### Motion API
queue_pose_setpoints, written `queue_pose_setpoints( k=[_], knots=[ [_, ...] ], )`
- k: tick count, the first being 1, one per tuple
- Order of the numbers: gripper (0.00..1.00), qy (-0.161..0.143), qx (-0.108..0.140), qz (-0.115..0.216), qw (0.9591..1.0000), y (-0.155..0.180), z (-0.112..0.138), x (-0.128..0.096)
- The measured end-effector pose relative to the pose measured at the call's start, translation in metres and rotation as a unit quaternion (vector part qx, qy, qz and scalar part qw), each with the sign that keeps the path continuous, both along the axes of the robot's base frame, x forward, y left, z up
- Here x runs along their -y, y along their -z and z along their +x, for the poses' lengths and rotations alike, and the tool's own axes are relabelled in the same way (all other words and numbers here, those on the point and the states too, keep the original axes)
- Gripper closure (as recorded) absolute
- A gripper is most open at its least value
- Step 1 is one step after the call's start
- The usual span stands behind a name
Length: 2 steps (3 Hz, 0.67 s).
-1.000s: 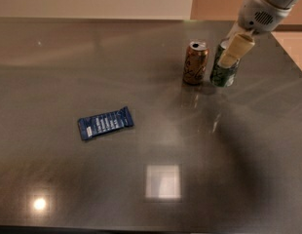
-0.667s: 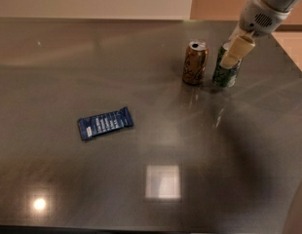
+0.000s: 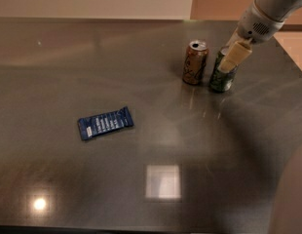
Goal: Move green can near orange can
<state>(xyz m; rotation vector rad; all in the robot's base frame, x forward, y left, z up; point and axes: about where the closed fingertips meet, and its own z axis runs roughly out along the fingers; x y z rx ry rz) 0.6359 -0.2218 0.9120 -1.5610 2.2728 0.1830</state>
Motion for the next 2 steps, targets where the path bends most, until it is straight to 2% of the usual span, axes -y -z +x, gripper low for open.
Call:
queue_pose_setpoints(
  k=[1,2],
  knots=[
    [0.17,-0.007,-0.006,0.003,1.0,0.009,0.0046,0.0011],
    [0.0,-0.021,-0.007,0.007,0.9997,0.0134,0.007,-0.0013]
  ],
)
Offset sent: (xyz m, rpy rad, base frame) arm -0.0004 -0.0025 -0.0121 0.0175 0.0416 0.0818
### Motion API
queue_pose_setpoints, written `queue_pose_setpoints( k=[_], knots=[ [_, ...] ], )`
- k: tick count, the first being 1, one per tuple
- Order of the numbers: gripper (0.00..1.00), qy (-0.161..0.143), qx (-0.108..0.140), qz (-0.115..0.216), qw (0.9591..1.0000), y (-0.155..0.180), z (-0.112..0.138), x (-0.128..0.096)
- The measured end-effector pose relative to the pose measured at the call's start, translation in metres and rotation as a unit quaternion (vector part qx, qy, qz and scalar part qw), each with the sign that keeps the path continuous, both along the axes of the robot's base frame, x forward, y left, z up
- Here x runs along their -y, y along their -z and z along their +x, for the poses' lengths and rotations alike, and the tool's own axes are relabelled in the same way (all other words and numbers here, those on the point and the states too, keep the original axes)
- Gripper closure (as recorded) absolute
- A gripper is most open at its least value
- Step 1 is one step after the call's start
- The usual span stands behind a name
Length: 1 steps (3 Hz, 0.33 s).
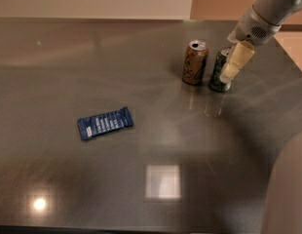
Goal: Move green can near orange can
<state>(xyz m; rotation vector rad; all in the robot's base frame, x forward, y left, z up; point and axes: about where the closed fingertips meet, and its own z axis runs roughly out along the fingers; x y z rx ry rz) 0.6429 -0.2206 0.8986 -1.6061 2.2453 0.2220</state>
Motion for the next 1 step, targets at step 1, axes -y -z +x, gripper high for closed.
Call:
queue_pose_setpoints(
  k=[1],
  knots=[
    [0.0,0.0,0.0,0.0,1.0,0.0,0.0,0.0]
  ],
)
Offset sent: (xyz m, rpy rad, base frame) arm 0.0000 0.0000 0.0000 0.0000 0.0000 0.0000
